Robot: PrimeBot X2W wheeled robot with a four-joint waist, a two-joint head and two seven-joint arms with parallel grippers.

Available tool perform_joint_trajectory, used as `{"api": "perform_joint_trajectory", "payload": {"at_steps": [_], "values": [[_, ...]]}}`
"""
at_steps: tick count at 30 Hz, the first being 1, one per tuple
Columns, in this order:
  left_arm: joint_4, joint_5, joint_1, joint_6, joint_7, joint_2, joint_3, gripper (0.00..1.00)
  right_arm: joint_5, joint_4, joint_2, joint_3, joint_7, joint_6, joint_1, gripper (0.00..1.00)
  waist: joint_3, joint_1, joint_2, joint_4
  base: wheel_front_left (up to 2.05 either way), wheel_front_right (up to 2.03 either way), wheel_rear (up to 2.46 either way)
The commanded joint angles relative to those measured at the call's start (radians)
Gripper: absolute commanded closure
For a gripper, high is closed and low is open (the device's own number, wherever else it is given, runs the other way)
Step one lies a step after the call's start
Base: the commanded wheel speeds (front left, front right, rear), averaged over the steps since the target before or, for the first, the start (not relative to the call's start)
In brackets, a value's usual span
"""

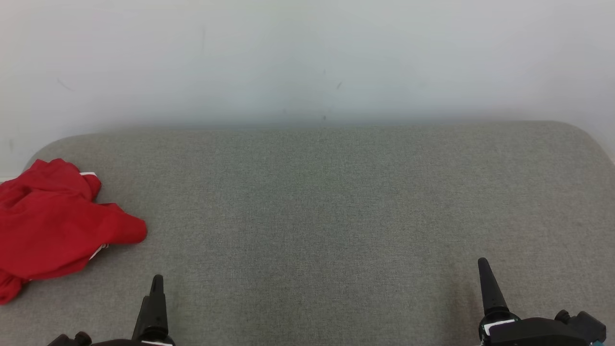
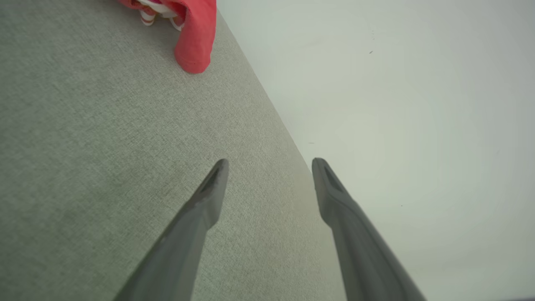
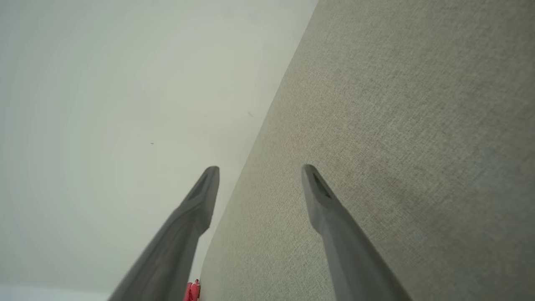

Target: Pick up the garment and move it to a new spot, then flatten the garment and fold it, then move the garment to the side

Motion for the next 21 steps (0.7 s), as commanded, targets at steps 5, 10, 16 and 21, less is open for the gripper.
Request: {"api": "perform_joint_trajectory", "payload": {"at_steps": [5, 10, 16, 21], "values": [[-0.028, 0.143, 0.000, 0.015, -0.028, 0.006, -0.026, 0.00, -0.118, -0.022, -0.001, 0.003, -0.029, 0.003, 0.001, 0.00, -0.002, 0.0000, 0.0000, 0.000, 0.00, 0.00, 0.00], [-0.033, 0.253, 0.002, 0.026, -0.045, 0.007, -0.047, 0.00, -0.232, -0.026, -0.001, 0.008, -0.045, 0.003, 0.008, 0.00, -0.004, 0.0000, 0.0000, -0.001, 0.00, 0.00, 0.00], [-0.030, 0.374, 0.004, 0.039, -0.064, 0.007, -0.069, 0.00, -0.347, -0.031, -0.001, 0.010, -0.064, 0.004, 0.015, 0.00, -0.008, 0.0000, 0.0000, -0.001, 0.00, 0.00, 0.00], [-0.032, 0.443, 0.006, 0.043, -0.076, 0.007, -0.082, 0.00, -0.406, -0.032, -0.001, 0.006, -0.076, 0.004, 0.017, 0.00, -0.010, 0.0000, 0.0000, -0.001, 0.00, 0.00, 0.00]]}}
